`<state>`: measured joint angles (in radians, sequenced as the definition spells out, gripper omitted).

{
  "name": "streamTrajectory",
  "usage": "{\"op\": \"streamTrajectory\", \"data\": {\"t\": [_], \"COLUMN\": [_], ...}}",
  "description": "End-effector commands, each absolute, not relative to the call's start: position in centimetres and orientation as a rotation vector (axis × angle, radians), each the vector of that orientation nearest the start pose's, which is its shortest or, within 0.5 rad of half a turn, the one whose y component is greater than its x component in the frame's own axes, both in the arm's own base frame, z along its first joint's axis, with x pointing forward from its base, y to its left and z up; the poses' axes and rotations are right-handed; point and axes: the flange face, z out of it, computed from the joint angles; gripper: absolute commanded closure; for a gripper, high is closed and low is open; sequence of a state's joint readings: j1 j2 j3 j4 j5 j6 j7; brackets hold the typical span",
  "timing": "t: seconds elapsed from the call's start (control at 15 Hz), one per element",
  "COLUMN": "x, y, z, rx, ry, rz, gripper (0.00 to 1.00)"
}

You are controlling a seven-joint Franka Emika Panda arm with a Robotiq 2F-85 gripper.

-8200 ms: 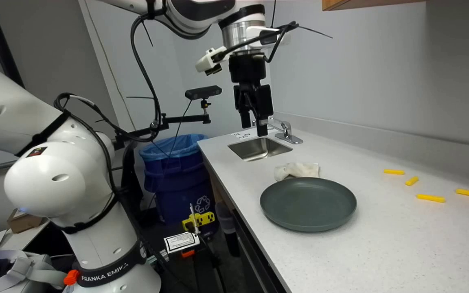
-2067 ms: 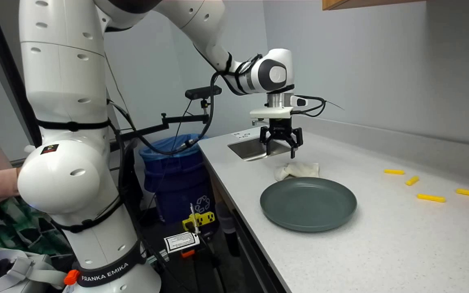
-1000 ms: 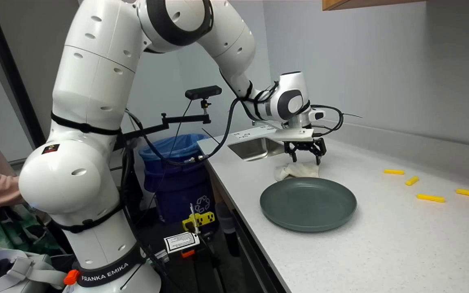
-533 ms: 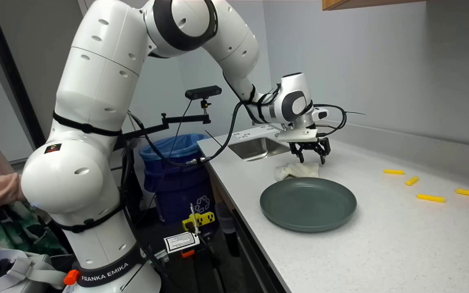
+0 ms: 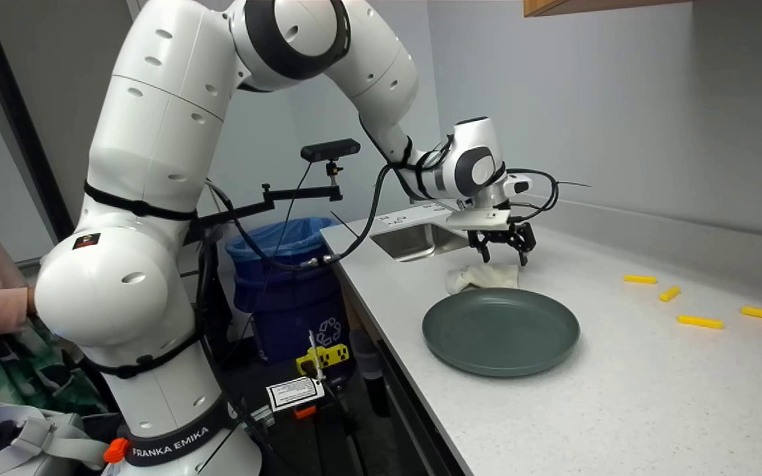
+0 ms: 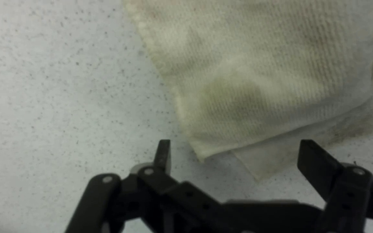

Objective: Use the cloth to wipe the table and then move it to the left and wipe the countertop

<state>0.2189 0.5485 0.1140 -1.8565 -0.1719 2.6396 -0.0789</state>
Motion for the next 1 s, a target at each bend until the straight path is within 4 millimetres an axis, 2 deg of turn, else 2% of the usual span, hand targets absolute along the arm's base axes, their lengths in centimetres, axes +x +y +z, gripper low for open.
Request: {"op": "streamTrajectory", "data": {"t": [0.0, 0.2, 0.27, 0.33, 0.73, 0.93], "x": [61.4, 60.9, 60.8, 60.9, 61.2, 61.4], "y": [20.6, 20.2, 20.3, 20.4, 21.1, 21.7], "z": [25.4, 25.0, 24.9, 25.0, 25.5, 26.7], "rx": [-3.047, -3.057, -3.057, -3.056, -3.044, -3.032], "ry": [-0.701, -0.647, -0.640, -0.634, -0.631, -0.639], "rz": [-0.385, -0.367, -0.368, -0.370, -0.400, -0.437], "gripper": [0.00, 0.00, 0.12, 0.28, 0.73, 0.96]}}
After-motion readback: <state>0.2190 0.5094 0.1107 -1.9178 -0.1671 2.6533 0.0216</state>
